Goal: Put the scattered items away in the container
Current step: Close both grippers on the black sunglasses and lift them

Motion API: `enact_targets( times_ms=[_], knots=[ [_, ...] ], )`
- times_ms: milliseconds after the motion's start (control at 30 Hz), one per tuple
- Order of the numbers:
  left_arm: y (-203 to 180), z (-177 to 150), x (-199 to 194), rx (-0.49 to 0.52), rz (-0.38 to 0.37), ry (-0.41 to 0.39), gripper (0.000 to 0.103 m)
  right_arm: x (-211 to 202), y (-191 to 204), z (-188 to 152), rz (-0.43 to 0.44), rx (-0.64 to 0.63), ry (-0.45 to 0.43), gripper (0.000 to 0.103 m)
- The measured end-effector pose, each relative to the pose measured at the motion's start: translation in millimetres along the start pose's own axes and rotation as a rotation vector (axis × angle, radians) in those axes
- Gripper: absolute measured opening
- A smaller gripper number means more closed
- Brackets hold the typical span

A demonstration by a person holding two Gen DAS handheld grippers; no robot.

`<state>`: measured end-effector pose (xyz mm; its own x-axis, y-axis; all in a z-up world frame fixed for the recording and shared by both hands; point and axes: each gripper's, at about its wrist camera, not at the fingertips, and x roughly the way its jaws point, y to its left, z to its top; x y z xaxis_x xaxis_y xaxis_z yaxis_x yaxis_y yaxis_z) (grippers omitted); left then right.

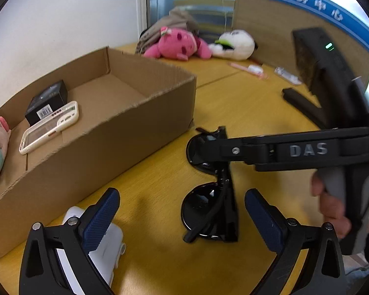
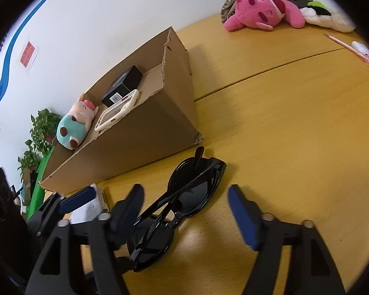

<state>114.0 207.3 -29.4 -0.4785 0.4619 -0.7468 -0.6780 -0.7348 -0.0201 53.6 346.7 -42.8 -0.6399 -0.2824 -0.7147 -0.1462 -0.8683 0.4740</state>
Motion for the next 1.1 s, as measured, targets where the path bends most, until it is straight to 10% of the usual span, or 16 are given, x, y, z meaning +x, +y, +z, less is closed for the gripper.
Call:
enact_targets(
  times_ms=[267, 567, 1100],
  knots=[
    [-14.8, -1.8, 20.5, 0.044, -0.024, 0.094, 0.077, -3.3, -12.9, -3.7, 0.097, 0.026, 0.019, 0.02],
    [-13.1, -7.7, 9.1, 0.021, -0.084, 0.073, 0.035, -21.9, -0.8, -2.9, 0.175, 0.002, -0.015, 0.013],
    [15.9, 16.8, -57.9, -0.075, -0.153, -0.108, 0.024, -82.6, 73.4, 32.4, 0.224, -0.157, -0.115, 0.008]
  ],
)
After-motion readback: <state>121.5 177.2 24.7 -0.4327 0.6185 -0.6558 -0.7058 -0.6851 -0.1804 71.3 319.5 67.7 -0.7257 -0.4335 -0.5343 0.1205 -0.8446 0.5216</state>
